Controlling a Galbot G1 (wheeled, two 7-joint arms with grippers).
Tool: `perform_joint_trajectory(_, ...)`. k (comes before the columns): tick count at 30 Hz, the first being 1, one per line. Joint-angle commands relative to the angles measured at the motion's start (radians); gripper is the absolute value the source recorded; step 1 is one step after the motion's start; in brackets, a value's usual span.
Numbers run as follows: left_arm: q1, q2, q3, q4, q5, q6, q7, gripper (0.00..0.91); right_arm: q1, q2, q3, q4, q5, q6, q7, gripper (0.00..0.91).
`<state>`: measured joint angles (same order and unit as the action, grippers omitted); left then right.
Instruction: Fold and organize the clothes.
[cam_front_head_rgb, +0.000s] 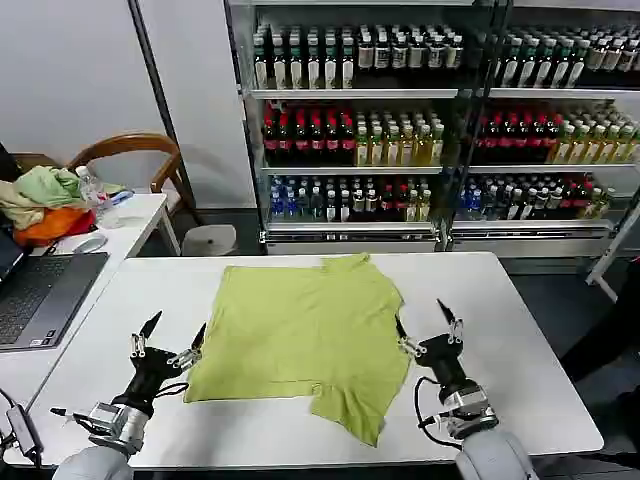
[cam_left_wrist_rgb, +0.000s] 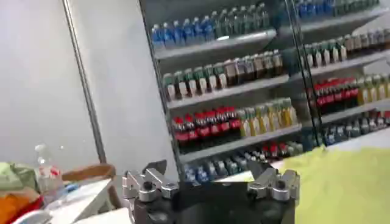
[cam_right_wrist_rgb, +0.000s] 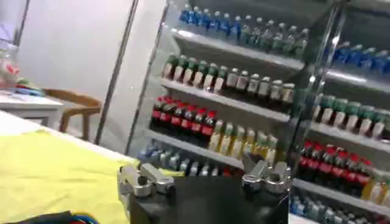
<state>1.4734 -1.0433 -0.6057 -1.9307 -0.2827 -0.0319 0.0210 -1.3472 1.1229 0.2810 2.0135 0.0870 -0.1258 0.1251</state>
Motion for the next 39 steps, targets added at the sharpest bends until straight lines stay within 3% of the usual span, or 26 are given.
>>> perform_joint_trajectory(1, 0.024, 0.007, -0.005, -0.018, -0.023, 0.085, -0.022, 0.907, -0.059, -0.041, -0.078, 0.054, 0.058, -0.063, 0.025, 0.907)
perform_joint_trajectory(6, 0.095, 0.007, -0.017, -0.099, -0.064, 0.135, -0.046, 0.907, -0.106, -0.068, -0.103, 0.075, 0.050, -0.066, 0.027, 0.907)
perform_joint_trajectory(10, 0.124, 0.018, -0.006, -0.131, -0.100, 0.232, -0.054, 0.907, -0.179, -0.111, -0.113, 0.113, 0.106, -0.097, 0.052, 0.907)
perform_joint_trajectory(14, 0.151, 0.019, 0.016, -0.199, -0.169, 0.418, -0.113, 0.907, -0.210, -0.115, -0.119, 0.105, 0.120, -0.105, 0.064, 0.907)
perform_joint_trajectory(16, 0.155, 0.017, 0.028, -0.211, -0.172, 0.470, -0.131, 0.907, -0.214, -0.106, -0.136, 0.083, 0.122, -0.103, 0.073, 0.907)
perform_joint_trajectory(39, 0.074, -0.003, 0.062, -0.029, -0.229, 0.514, -0.238, 0.907, -0.173, -0.069, -0.234, 0.043, 0.135, -0.115, 0.139, 0.907)
